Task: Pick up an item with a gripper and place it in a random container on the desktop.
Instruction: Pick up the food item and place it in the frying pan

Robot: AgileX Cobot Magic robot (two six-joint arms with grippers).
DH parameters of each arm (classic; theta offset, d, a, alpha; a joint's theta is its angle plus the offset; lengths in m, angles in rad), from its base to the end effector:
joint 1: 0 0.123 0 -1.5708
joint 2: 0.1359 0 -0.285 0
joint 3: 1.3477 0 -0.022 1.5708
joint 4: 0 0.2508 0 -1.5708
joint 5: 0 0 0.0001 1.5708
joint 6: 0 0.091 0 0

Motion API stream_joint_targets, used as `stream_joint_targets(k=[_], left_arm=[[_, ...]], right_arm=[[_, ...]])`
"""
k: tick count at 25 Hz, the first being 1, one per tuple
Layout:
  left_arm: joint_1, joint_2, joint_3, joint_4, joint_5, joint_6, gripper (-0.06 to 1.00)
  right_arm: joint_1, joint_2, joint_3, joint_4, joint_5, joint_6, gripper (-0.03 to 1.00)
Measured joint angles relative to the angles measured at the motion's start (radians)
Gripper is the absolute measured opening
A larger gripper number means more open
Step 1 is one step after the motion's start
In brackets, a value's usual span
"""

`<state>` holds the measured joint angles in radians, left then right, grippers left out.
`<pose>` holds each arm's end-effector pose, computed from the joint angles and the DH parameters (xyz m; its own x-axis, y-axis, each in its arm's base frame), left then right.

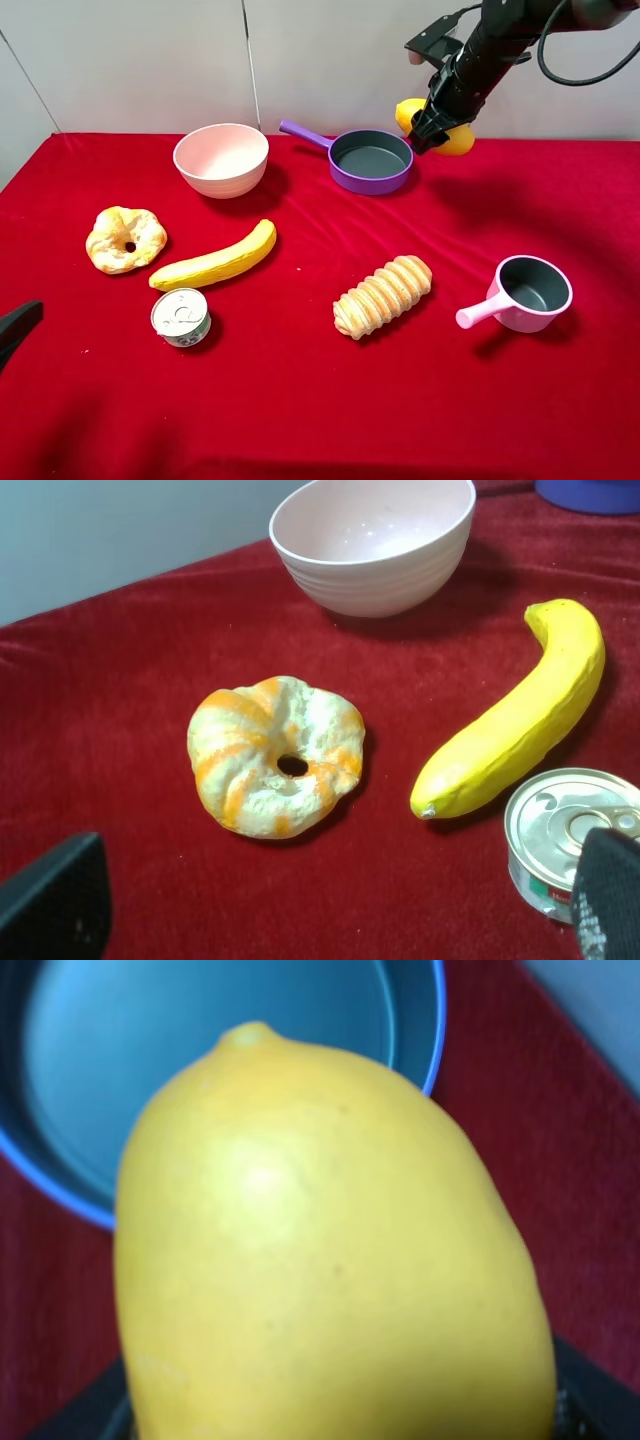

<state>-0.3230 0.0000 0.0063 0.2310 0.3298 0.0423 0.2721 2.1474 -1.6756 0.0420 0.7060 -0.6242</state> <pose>0.0533 -0.0107 0.1821 -0.1543 0.3233 -0.9336 0.2982 0.9161 0.2679 0.4511 0.1284 0.1843 -0.5519 -0.7333 -0.3971 -0.7097 0.6630 -0.2380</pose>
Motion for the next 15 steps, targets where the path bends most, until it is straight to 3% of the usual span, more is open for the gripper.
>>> stream_joint_targets(k=[15], left_arm=[[0.000, 0.000, 0.000, 0.000, 0.000, 0.000, 0.91]], right_arm=[[0.025, 0.007, -0.009, 0.115, -0.258, -0.005, 0.45]])
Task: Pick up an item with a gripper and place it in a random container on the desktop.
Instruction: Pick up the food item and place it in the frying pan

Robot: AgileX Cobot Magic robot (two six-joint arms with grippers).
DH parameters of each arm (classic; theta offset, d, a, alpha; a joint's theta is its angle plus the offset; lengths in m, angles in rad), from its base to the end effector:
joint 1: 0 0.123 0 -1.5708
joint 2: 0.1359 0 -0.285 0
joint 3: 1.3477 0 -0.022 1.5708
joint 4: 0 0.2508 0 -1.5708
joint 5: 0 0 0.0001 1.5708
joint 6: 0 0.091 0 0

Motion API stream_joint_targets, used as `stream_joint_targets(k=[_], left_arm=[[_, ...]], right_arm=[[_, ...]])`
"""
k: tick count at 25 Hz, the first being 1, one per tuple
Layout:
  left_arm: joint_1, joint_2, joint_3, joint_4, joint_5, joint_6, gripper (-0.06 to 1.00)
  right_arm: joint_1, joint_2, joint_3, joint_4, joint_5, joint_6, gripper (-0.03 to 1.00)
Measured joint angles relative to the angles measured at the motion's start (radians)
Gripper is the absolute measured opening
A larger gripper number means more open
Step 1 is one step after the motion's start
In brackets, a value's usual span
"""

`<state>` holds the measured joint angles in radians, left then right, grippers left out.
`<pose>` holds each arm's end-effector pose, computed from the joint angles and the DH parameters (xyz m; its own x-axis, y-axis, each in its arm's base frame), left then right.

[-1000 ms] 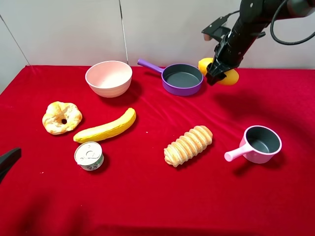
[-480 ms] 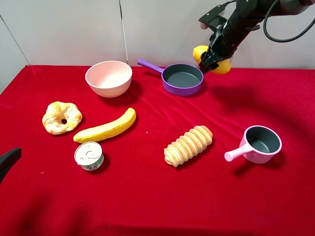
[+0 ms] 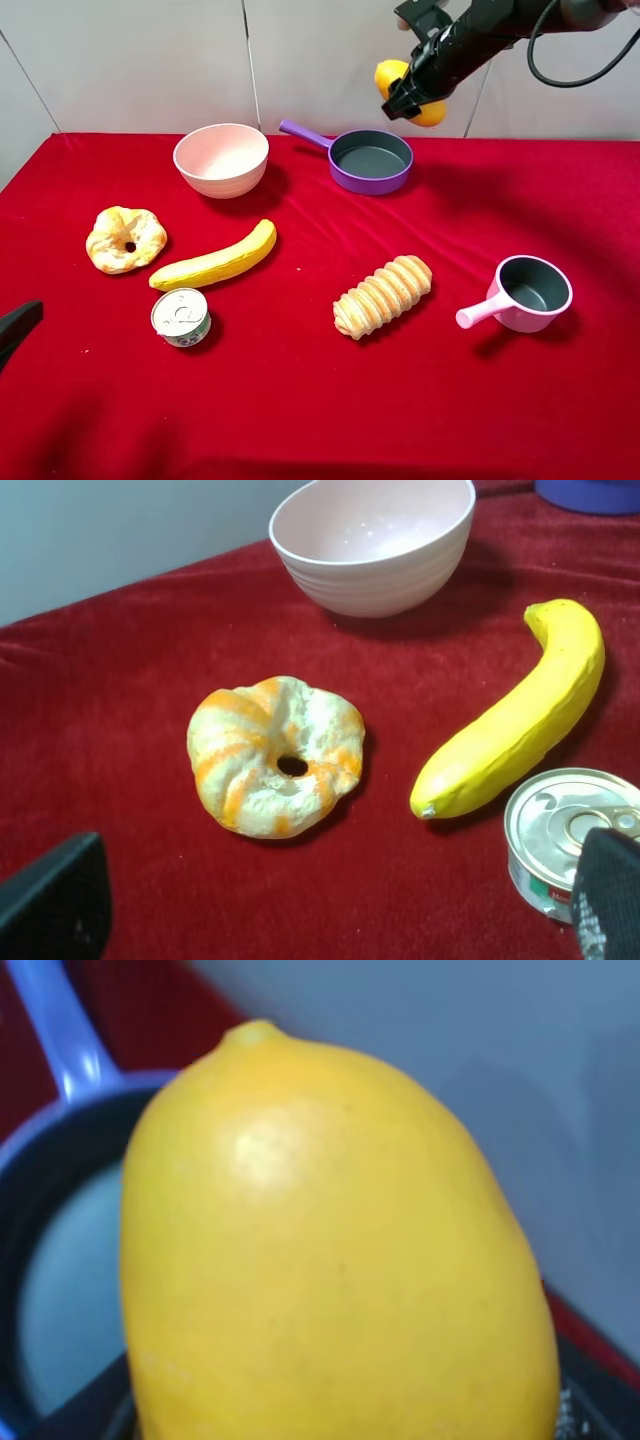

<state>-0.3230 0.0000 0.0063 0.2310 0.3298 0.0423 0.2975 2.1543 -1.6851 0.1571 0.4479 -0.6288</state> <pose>0.0533 -0.0107 0.1821 -0.1543 0.3233 -0.9336 0.2982 0.9161 0.2679 0.4669 0.1496 0.1975 -0.4633 -0.6304 -0.6229 -0.6260 0.7303 -0.2735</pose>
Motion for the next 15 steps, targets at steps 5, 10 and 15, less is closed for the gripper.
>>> stream_joint_targets(k=[5, 10, 15], left_arm=[[0.000, 0.000, 0.000, 0.000, 0.000, 0.001, 0.91], [0.000, 0.000, 0.000, 0.000, 0.000, 0.001, 0.91], [0.000, 0.000, 0.000, 0.000, 0.000, 0.001, 0.91]], right_arm=[[0.020, 0.027, 0.000, 0.033, -0.093, 0.000, 0.45], [0.037, 0.061, 0.000, 0.065, -0.164, 0.000, 0.45], [0.051, 0.091, 0.000, 0.086, -0.200, 0.000, 0.45]])
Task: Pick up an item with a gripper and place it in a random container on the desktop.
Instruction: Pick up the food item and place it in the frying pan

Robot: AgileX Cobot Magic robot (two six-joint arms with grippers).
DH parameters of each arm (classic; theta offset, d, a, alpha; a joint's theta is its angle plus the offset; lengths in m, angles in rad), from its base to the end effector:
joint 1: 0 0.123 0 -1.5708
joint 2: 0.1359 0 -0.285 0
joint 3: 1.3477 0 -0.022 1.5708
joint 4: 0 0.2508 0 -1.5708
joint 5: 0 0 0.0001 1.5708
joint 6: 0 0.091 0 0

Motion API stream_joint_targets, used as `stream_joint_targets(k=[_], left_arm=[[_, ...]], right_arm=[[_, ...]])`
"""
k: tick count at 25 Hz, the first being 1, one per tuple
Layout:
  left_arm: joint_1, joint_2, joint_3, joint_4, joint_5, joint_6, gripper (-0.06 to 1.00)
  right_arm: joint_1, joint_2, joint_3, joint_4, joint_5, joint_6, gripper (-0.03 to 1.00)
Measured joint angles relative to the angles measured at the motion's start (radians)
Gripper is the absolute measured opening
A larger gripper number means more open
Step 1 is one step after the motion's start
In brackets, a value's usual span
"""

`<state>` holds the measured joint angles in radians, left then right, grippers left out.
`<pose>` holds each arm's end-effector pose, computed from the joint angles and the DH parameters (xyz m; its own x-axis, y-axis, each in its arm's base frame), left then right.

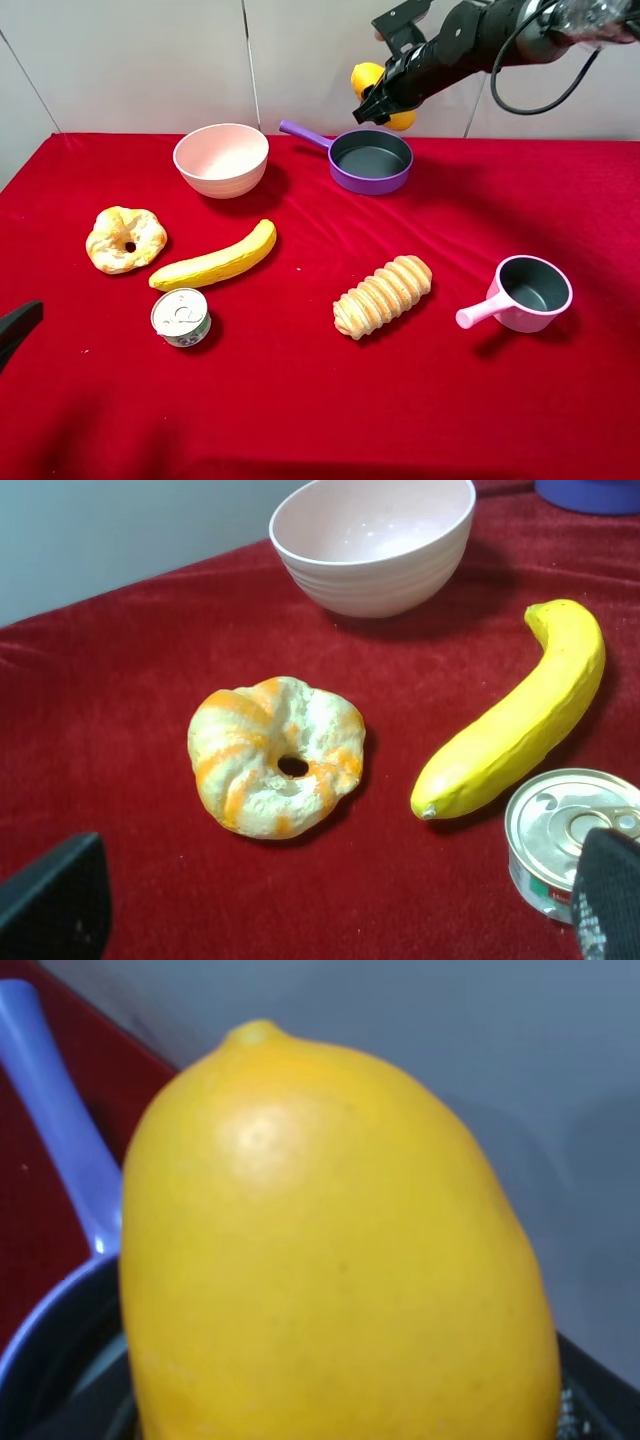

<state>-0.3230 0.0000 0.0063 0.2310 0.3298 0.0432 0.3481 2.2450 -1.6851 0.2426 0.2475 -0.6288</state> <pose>0.0533 -0.0107 0.1821 -0.1540 0.3241 -0.9334 0.2984 0.9158 0.2688 0.4761 0.1785 0.1654 -0.4215 -0.5600 -0.7133 -0.5889 0.7672 -0.2543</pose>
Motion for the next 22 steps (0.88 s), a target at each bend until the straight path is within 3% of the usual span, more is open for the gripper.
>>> stream_joint_targets(k=[22], left_arm=[[0.000, 0.000, 0.000, 0.000, 0.000, 0.000, 0.91]], right_arm=[[0.017, 0.117, 0.000, 0.062, -0.037, 0.000, 0.45]])
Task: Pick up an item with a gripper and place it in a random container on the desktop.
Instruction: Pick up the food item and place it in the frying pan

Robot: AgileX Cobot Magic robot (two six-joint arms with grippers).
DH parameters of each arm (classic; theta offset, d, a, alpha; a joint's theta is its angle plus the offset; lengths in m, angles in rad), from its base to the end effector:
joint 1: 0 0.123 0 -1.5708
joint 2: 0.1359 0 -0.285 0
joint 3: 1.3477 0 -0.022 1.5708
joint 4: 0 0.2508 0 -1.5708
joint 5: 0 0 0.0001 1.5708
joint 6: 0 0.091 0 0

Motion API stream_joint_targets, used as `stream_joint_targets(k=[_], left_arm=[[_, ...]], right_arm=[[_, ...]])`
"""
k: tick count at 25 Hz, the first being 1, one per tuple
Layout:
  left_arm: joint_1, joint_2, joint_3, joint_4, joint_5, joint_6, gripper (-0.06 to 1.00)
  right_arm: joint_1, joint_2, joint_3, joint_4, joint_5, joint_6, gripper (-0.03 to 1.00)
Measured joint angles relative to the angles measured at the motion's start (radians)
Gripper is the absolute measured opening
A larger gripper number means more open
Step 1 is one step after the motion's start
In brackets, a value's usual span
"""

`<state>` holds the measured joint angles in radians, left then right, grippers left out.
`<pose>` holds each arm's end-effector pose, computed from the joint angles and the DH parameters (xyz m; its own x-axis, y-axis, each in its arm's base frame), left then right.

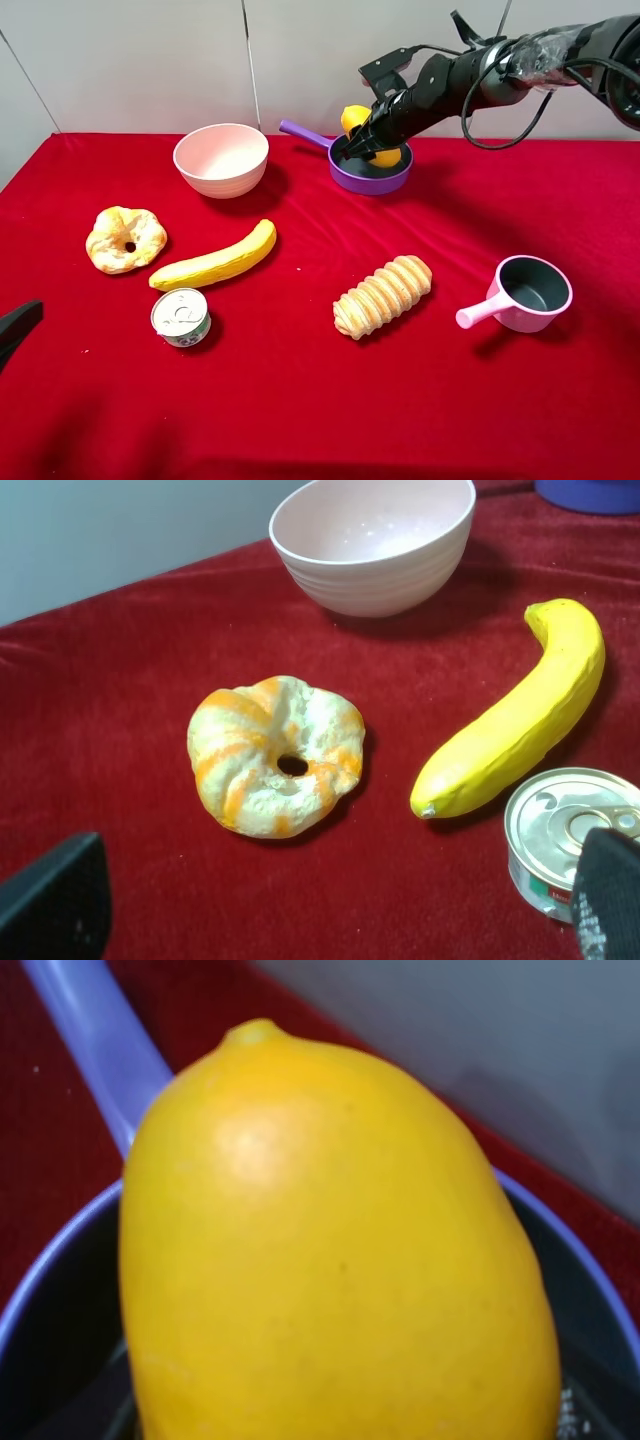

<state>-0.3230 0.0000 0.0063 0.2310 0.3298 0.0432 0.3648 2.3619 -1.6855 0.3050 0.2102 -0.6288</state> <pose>0.0533 -0.0107 0.1821 -0.1540 0.3241 -0.9334 0.2984 0.9158 0.2688 0.4768 0.1882 0.1084 -0.4990 -0.5369 -0.6803 -0.5909 0.7850 -0.1861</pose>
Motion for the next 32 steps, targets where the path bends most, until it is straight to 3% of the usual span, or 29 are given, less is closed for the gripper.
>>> stream_joint_targets(k=[32], left_arm=[[0.000, 0.000, 0.000, 0.000, 0.000, 0.000, 0.91]], right_arm=[[0.000, 0.036, 0.000, 0.004, 0.015, -0.001, 0.46]])
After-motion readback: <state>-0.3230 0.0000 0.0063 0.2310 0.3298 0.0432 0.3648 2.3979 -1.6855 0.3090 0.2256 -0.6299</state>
